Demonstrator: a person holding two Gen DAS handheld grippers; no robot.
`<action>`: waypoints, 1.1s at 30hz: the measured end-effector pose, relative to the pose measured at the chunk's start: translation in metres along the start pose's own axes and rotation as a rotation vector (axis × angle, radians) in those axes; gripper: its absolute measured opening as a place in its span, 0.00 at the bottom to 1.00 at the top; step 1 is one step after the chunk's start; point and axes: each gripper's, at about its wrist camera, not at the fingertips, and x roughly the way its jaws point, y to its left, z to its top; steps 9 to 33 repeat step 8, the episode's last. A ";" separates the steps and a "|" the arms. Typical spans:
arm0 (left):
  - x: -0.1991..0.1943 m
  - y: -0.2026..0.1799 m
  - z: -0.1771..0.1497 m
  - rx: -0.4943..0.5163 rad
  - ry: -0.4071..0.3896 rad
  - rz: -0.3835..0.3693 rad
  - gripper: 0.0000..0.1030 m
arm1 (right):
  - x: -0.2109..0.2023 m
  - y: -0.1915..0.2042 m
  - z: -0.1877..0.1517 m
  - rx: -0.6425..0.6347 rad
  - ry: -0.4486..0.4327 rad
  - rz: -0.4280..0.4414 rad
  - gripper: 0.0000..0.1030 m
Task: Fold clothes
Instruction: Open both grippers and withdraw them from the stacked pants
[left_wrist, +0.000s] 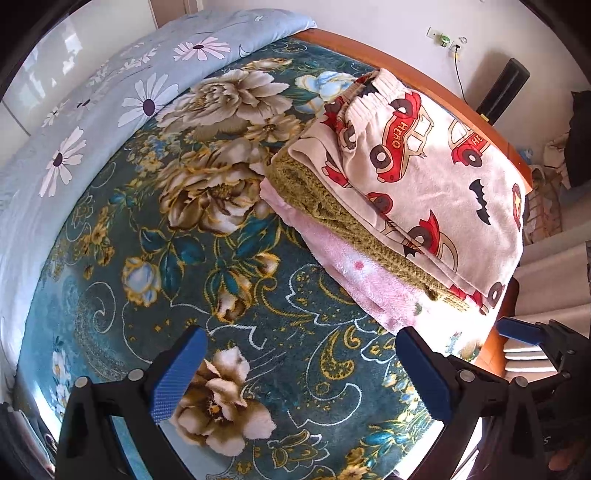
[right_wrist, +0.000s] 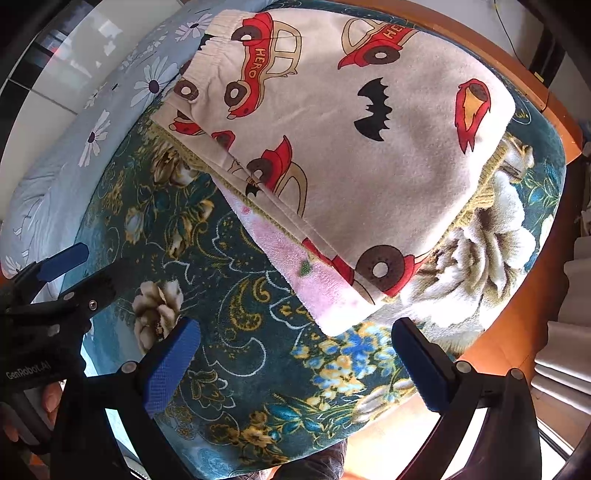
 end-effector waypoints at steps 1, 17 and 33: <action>0.001 -0.001 0.001 -0.001 0.002 -0.001 1.00 | 0.000 -0.001 0.000 0.001 0.002 0.000 1.00; -0.002 -0.008 0.003 0.013 -0.015 -0.002 1.00 | 0.000 -0.003 0.001 0.004 0.006 -0.002 1.00; -0.002 -0.008 0.003 0.013 -0.015 -0.002 1.00 | 0.000 -0.003 0.001 0.004 0.006 -0.002 1.00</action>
